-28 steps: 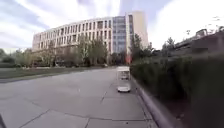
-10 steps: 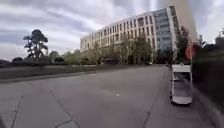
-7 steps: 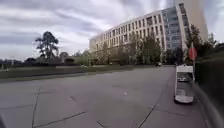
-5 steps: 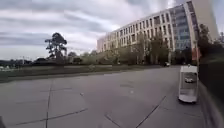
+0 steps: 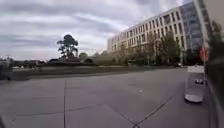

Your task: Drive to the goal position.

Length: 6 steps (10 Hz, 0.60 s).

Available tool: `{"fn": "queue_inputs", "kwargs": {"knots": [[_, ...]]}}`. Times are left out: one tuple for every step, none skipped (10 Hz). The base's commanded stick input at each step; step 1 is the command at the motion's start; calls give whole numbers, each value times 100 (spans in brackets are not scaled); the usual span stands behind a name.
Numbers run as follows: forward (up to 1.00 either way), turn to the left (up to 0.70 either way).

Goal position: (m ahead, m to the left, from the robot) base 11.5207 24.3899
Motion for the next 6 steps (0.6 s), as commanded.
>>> {"fn": "queue_inputs", "kwargs": {"knots": [[70, 35], [70, 35], [70, 35], [12, 6], [0, 0], [0, 0]]}}
